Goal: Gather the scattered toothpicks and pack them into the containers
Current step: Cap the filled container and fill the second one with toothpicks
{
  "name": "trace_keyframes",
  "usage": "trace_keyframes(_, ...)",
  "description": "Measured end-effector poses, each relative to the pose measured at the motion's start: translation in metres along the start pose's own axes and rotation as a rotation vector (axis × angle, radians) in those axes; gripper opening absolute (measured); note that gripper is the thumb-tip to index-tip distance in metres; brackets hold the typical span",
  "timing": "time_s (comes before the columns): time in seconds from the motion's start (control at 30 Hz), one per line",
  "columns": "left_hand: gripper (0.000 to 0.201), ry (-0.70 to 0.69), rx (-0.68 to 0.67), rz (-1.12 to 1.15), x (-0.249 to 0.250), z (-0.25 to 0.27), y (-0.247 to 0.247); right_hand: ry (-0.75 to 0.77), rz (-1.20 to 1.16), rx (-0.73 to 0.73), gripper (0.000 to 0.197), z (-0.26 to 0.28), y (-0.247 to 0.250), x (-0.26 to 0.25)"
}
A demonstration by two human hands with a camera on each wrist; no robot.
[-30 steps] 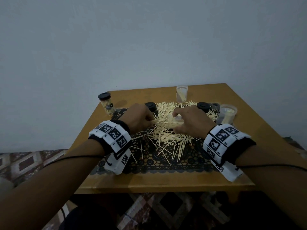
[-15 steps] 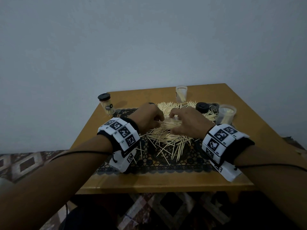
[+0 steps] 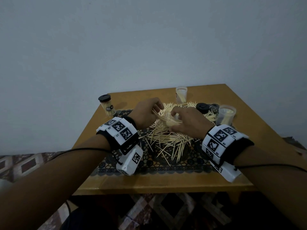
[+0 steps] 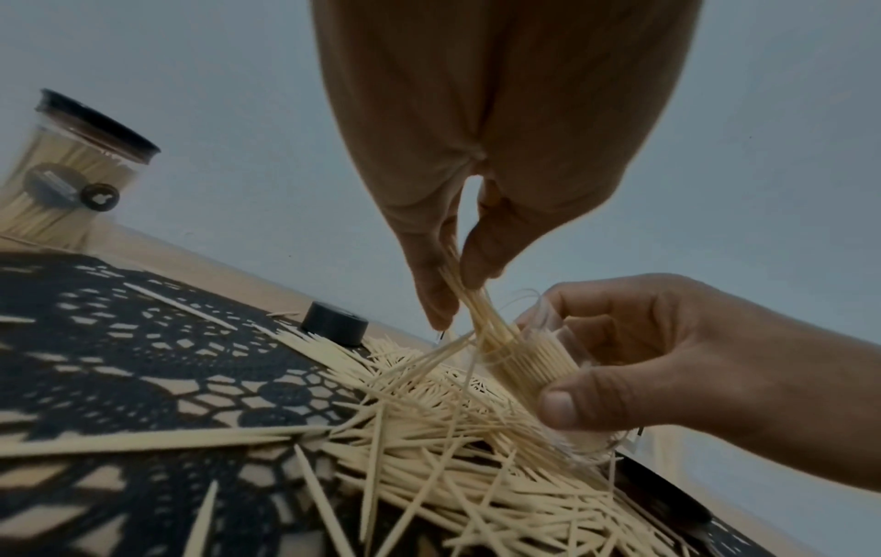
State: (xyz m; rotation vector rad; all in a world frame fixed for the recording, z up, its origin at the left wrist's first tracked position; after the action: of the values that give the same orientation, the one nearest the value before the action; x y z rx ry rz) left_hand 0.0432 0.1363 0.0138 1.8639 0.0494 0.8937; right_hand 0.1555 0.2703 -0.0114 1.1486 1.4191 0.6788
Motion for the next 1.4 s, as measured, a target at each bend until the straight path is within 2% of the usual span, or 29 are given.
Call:
trace_keyframes(0.1, 0.042, 0.078, -0.028, 0.047, -0.003, 0.001, -0.003, -0.002, -0.004, 0.015, 0.05, 0.0, 0.0, 0.001)
trace_keyframes(0.2, 0.056, 0.098, -0.117, 0.119, 0.003, 0.005, -0.005, 0.009, -0.015, 0.023, 0.049, 0.0, 0.0, 0.001)
trace_keyframes(0.3, 0.046, 0.068, -0.148, 0.167, 0.009, 0.006, -0.011, 0.034, -0.049, 0.04, 0.048, 0.0, 0.0, 0.0)
trace_keyframes(0.43, 0.05, 0.094, -0.29, 0.261, 0.015, 0.012, -0.018, 0.038, -0.061, 0.084, 0.043, -0.002, -0.001, 0.003)
trace_keyframes(0.47, 0.051, 0.086, -0.273, 0.24, 0.014, 0.013, -0.018, 0.038, -0.047, 0.086, 0.043, -0.002, -0.001, 0.004)
trace_keyframes(0.53, 0.067, 0.092, -0.156, 0.19, 0.01, 0.014, -0.012, 0.031, -0.022, 0.087, 0.044, -0.003, -0.001, 0.005)
trace_keyframes(0.57, 0.065, 0.11, -0.094, 0.171, 0.009, 0.016, -0.009, 0.022, -0.01, 0.091, 0.045, -0.003, -0.001, 0.006)
trace_keyframes(0.63, 0.046, 0.122, -0.043, 0.138, 0.006, 0.02, -0.005, -0.003, 0.012, 0.094, 0.047, -0.002, -0.001, 0.006)
trace_keyframes(0.73, 0.034, 0.135, -0.172, -0.01, 0.006, 0.027, -0.005, -0.011, 0.033, 0.11, 0.05, -0.003, 0.0, 0.007)
trace_keyframes(0.83, 0.049, 0.123, -0.399, 0.047, 0.012, 0.034, -0.011, 0.008, 0.046, 0.098, 0.051, -0.004, -0.002, 0.006)
trace_keyframes(0.9, 0.052, 0.12, -0.462, 0.111, 0.017, 0.036, -0.012, 0.03, 0.064, 0.076, 0.051, -0.005, -0.004, 0.006)
trace_keyframes(1.07, 0.038, 0.177, -0.32, 0.084, 0.007, 0.027, -0.013, 0.023, 0.074, 0.099, 0.049, -0.004, -0.004, 0.006)
trace_keyframes(1.2, 0.053, 0.124, -0.451, 0.096, 0.012, 0.032, -0.014, 0.029, 0.06, 0.082, 0.051, -0.004, -0.004, 0.005)
trace_keyframes(1.23, 0.055, 0.119, -0.449, 0.098, 0.011, 0.033, -0.015, 0.027, 0.061, 0.081, 0.053, -0.003, -0.003, 0.005)
trace_keyframes(1.27, 0.055, 0.116, -0.414, 0.109, 0.008, 0.034, -0.014, 0.017, 0.063, 0.081, 0.054, -0.003, -0.003, 0.005)
trace_keyframes(1.33, 0.054, 0.116, -0.245, 0.086, -0.005, 0.028, -0.007, -0.016, 0.074, 0.078, 0.055, -0.003, -0.004, 0.006)
trace_keyframes(1.4, 0.049, 0.125, -0.096, -0.043, -0.024, 0.018, 0.006, -0.051, 0.092, 0.071, 0.054, -0.004, -0.004, 0.008)
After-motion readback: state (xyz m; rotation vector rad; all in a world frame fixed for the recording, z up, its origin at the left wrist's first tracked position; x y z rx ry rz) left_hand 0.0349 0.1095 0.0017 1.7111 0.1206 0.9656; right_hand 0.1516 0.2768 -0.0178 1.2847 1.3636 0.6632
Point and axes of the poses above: each hand's wrist, its own z-axis away from the middle knuckle, its own y-axis out of the back of the hand, x = y × z, the point moved 2 cm from there along -z, towards the middle knuckle, and after that the axes turned 2 degrees about y, right-handed, at the moved point
